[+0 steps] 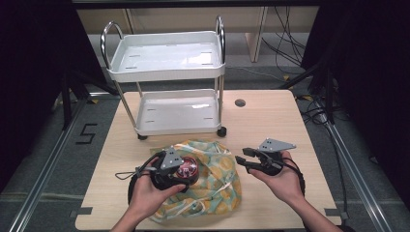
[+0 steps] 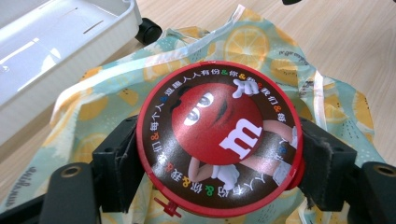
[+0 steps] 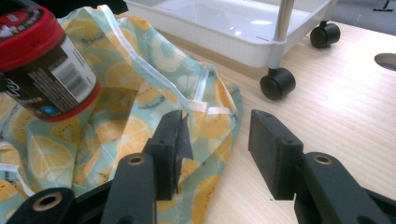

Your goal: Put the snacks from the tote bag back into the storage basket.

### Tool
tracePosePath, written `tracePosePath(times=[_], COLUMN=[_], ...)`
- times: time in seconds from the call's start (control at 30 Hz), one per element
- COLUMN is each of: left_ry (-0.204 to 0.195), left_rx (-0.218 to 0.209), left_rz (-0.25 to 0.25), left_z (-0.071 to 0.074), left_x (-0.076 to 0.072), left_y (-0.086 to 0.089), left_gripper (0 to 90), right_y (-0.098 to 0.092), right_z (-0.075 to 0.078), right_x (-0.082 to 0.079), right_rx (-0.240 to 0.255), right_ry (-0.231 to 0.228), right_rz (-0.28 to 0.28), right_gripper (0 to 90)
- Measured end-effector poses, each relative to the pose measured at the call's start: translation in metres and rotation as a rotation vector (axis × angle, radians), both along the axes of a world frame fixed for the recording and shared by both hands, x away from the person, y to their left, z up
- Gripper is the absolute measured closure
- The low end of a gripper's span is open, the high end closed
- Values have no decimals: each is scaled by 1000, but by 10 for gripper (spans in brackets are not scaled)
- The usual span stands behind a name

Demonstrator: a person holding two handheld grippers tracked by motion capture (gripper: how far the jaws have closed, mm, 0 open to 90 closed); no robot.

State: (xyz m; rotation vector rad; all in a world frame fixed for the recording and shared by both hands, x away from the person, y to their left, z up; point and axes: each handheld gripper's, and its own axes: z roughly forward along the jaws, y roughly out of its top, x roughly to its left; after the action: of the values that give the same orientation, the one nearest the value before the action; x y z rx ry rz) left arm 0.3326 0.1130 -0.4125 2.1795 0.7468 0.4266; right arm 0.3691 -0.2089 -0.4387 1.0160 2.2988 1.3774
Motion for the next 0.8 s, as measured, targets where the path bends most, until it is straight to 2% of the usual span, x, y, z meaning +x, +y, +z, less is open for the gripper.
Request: tracePosePath(times=[0.03, 0.07, 0.1, 0.13, 0.17, 0.27, 0.3, 0.33, 0.37, 0.4, 0.57, 0.6, 0.67, 0.77, 0.8], left_ry=[6, 1, 2, -5, 2, 3, 0, 0, -1, 2, 7, 14, 14, 11, 19], left_rx=[-8, -7, -7, 8, 3, 6, 27, 13, 25, 19, 26, 28, 31, 46, 39], left_rz=[4, 4, -2, -6, 2, 3, -14, 4, -8, 4, 3, 4, 6, -10, -3], left_z=[1, 3, 4, 6, 7, 11, 12, 13, 14, 15, 18, 18, 19, 21, 21], left_x=[0, 0, 1, 2, 2, 3, 5, 5, 6, 7, 9, 9, 11, 14, 14], left_y=[0, 1, 1, 2, 2, 4, 6, 6, 8, 8, 10, 10, 10, 11, 11], left_gripper=[254, 254, 254, 254, 254, 254, 254, 254, 254, 254, 254, 254, 254, 254, 254], right_y=[-1, -1, -2, -2, -2, -2, -1, -1, -1, -1, -1, -1, -1, -1, -1], right_z=[-1, -1, -1, 0, -1, -1, -2, -2, -3, -3, -3, -2, -4, -3, -3], right_x=[1, 1, 2, -1, -1, -1, -1, -1, -2, -1, -1, -1, 0, -1, -1], right_rx=[-4, -5, -13, -5, -12, -8, 7, -8, 2, -8, -13, -10, -11, -10, -9], right_ry=[-17, -9, -30, -4, -16, -4, 3, -3, -9, -12, -19, -2, -20, -20, -21], right_rz=[1, 6, 8, -6, -12, -3, 2, -3, -19, -9, -2, -3, 3, 0, 0], right_gripper=[557, 557, 557, 556, 556, 555, 555, 555, 555, 554, 551, 551, 551, 551, 551])
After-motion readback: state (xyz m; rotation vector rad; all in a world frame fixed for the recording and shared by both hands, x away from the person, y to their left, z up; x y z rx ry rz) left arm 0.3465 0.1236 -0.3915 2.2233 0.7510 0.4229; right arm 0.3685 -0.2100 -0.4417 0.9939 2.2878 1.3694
